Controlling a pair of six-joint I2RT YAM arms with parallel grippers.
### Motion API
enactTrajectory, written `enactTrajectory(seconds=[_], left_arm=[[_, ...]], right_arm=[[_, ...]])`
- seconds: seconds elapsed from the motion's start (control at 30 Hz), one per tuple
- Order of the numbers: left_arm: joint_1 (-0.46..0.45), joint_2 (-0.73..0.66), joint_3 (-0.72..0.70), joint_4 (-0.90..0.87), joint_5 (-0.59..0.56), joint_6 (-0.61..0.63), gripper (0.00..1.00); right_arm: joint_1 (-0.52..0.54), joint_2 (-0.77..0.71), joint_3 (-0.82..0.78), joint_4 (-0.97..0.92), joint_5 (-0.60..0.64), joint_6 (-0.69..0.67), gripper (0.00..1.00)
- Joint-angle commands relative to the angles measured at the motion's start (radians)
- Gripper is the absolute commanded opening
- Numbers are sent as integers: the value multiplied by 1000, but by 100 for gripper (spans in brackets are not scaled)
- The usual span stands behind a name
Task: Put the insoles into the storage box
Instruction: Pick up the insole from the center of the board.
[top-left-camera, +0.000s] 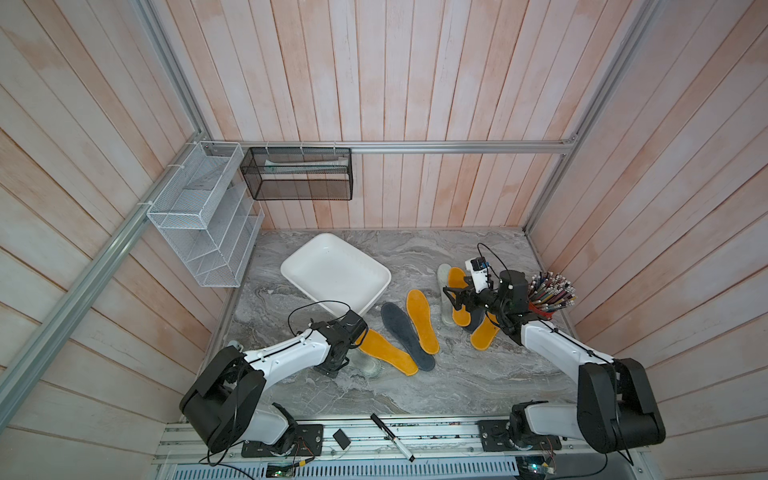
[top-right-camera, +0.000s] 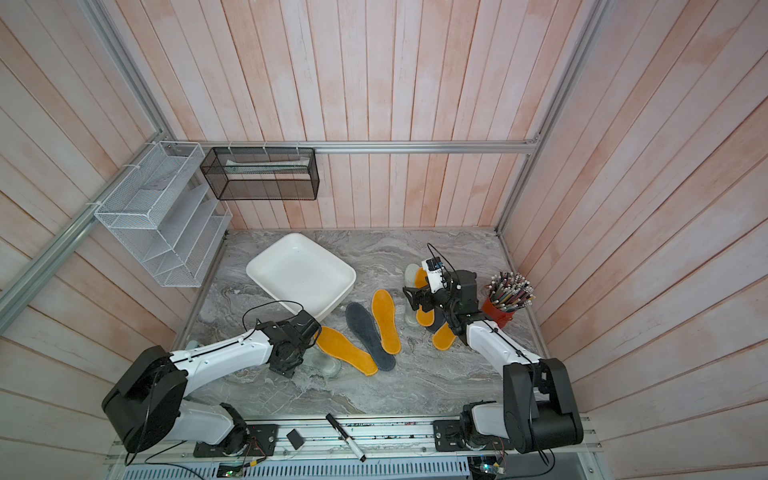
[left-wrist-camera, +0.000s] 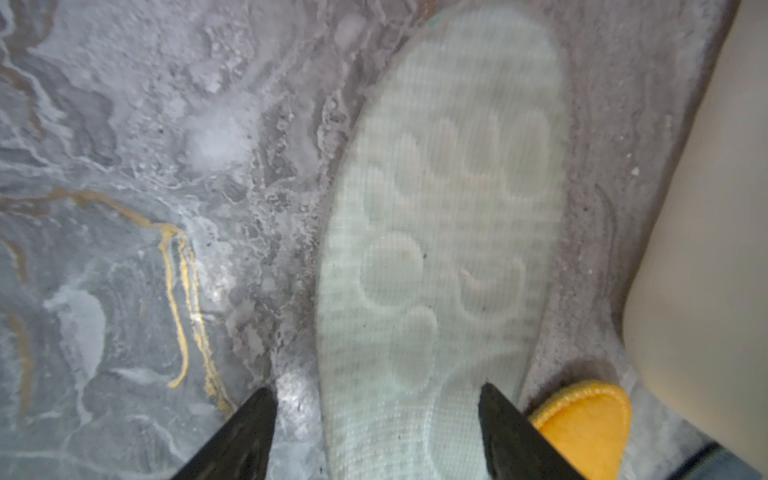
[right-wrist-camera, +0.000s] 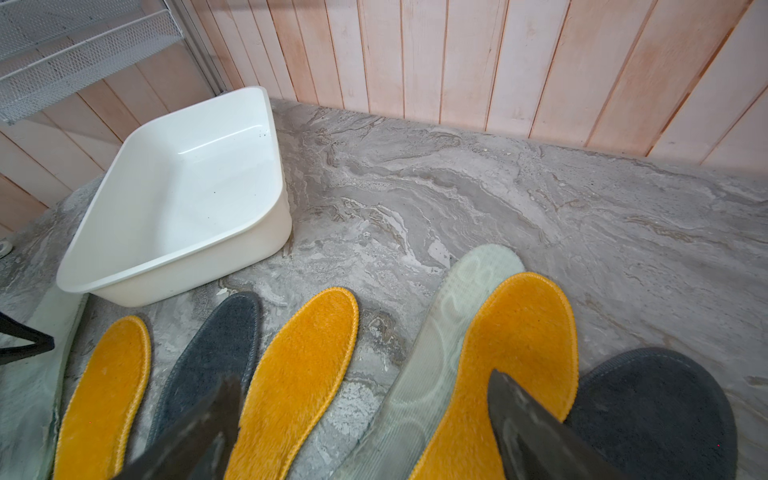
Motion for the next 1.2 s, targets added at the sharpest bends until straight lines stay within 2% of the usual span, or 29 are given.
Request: enactTrajectory(seconds=[0.0,0.2,0.5,0.73,1.17], left_arm=[[-1,18,-5,-18,18,11,77],[1,26,-28,-1,36,21,67],[11,50,-65,18,73,38,57],[32,48,-71,7,92,37,53],[60,150,-59,92,188,101,48]], right_arm=[[7,-27,-23,32,-3,-1,93],[7,-54,-64,53,0,6,92],[8,-103,-111,81,2,10,92],[10,-126,-141,97,5,23,91],[22,-119,-131,96,6,5,90]])
